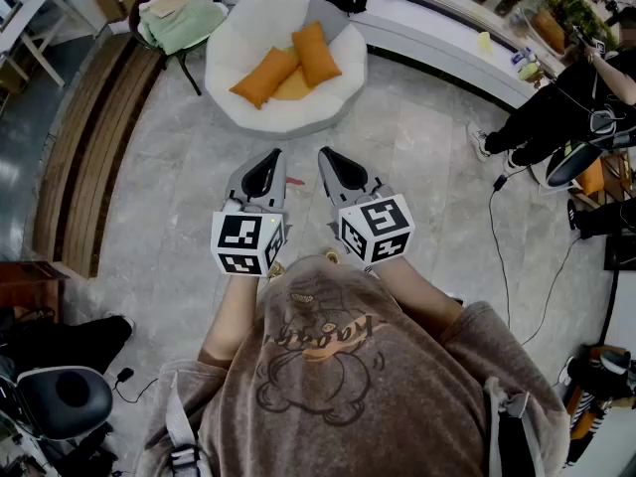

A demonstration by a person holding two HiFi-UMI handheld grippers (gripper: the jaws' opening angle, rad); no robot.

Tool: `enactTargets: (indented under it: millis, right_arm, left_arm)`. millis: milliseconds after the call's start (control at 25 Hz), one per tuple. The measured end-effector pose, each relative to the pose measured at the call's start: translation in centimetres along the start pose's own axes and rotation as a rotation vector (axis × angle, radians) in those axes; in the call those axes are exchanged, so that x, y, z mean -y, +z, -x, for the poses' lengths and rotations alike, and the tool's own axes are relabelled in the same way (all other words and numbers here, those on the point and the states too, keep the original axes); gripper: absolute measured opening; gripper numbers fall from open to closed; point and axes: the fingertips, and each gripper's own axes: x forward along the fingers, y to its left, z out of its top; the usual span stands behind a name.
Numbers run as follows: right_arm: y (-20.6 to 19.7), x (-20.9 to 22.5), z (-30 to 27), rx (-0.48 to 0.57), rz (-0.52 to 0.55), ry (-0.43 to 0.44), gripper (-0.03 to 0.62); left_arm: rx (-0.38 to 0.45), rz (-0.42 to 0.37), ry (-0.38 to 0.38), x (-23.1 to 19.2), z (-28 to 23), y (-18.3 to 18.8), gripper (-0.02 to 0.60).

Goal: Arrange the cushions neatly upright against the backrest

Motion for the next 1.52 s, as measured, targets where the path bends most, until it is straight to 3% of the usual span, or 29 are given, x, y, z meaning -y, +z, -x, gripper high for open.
enactTargets:
  millis: [480,1120,1520]
  right_arm:
    - [0.4,1.1,0.8,0.003,-0.005,0.039,0.02]
    - [0.3,6.6,1.7,-0.012,0.019,0.124,0.021]
    - [0.5,10.3,-0.8,0.005,0.0,0.11,0.021]
  left_arm:
    - [-0.004,-0.004,0.013,0.7,-0.9,0.2,0.005]
    - [-0.006,0.02,0.093,3.3,-4.6,-0.9,0.005]
    - [0.002,0.012,0.086,2.1,-8.9,-0.5,0.005]
